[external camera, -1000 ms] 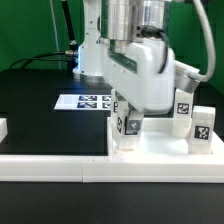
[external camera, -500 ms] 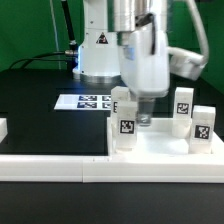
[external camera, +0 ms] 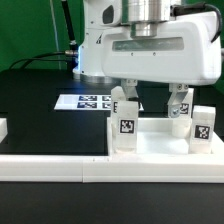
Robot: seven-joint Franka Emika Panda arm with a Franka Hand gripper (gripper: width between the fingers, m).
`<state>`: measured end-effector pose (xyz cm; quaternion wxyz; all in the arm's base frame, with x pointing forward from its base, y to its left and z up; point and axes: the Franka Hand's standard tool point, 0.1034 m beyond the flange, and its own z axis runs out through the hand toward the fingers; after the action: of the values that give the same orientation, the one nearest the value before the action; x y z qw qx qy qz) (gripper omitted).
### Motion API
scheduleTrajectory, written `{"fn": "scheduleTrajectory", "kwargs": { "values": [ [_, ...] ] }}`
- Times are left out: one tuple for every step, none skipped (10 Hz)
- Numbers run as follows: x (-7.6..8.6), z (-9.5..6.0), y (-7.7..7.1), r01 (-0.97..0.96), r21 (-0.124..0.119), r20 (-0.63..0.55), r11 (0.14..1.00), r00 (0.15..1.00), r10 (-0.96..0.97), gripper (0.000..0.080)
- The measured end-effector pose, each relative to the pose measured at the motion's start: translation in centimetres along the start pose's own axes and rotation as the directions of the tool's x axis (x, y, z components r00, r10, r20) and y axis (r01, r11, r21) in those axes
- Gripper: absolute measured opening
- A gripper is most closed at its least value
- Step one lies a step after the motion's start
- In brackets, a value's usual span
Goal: Assemble square table
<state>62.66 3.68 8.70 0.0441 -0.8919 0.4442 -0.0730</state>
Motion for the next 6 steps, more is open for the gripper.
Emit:
{"fn": "scheduleTrajectory", "kwargs": {
  "values": [
    [0.0, 0.0, 0.0, 0.055, 0.0, 0.0, 0.999, 0.999, -0.055, 0.0649],
    [0.0, 0.0, 0.0, 0.137, -0.001, 0.0, 0.991, 0.991, -0.137, 0.0649],
    [0.2, 0.0, 0.2, 0.208, -0.001, -0.001, 0.978, 0.978, -0.208, 0.0649],
    [0.7, 0.2, 1.2, 0.315, -0.005, -0.006, 0.949, 0.949, -0.315, 0.0649],
    [1.6, 0.3, 2.1, 0.41, -0.011, -0.004, 0.912, 0.912, -0.41, 0.0649],
    [2.1, 0.3, 2.5, 0.458, -0.013, -0.006, 0.889, 0.889, -0.458, 0.0649]
  ]
}}
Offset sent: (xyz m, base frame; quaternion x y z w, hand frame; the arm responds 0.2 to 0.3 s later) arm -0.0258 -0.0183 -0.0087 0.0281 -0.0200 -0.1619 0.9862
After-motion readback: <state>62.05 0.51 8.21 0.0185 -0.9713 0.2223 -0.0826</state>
